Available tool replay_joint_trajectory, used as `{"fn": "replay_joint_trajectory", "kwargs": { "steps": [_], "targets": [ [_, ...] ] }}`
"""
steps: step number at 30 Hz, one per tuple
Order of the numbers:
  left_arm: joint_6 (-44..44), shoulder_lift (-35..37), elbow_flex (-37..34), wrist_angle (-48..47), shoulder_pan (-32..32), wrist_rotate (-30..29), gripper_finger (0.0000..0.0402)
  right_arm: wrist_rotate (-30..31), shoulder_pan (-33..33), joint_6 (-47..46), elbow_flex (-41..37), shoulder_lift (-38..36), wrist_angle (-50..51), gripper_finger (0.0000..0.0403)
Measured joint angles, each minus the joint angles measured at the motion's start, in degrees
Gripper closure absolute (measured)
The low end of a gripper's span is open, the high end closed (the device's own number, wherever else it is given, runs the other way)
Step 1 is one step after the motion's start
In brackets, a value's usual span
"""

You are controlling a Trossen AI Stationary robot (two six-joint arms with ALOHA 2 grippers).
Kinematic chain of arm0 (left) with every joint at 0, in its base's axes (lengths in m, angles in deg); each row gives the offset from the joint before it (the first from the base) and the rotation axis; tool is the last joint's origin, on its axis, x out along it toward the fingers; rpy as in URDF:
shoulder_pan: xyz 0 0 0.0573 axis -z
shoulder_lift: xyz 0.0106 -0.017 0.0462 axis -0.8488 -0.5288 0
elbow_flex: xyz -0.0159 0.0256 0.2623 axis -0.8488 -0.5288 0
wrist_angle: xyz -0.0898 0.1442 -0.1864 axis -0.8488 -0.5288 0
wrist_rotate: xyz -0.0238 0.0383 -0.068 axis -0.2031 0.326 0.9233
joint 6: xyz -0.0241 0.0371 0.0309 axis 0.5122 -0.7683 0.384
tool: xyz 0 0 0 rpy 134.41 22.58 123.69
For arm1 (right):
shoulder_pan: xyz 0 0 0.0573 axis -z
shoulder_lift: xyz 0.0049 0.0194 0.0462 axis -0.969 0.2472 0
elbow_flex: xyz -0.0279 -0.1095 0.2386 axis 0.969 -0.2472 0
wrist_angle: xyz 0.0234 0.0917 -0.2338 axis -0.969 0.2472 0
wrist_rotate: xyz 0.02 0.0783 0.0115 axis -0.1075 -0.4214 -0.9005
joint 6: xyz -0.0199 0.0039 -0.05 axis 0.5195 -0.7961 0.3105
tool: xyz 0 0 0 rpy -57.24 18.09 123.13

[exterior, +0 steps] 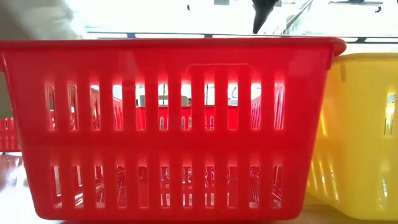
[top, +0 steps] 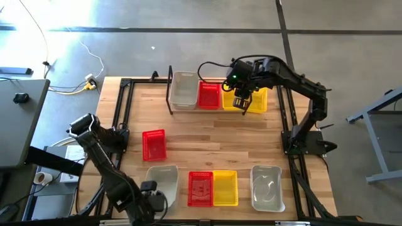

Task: Stack baskets on shelf by color
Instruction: Stack the left white bin on top of the white bin

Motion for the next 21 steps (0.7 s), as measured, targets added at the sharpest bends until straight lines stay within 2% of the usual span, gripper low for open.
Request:
{"fn": "replay_joint_trajectory", "kwargs": {
  "steps": [7, 14, 21],
  "targets": [
    [-7.96, 0.00, 9.04, -16.31, -5.98, -5.19, 0.0401, 0.00, 0.00, -0.13, 0.00, -1.94, -0.07, 0.0286],
    [-21.64, 0.03, 15.47, -31.69, -16.33, -10.44, 0.0401, 0.83, 0.00, -0.15, 0.00, -2.22, -0.08, 0.0286],
    [-40.84, 1.02, 17.63, -36.26, -30.26, -15.90, 0.0401, 4.13, 0.02, -1.20, 0.00, -2.22, -0.26, 0.0286]
  ]
}}
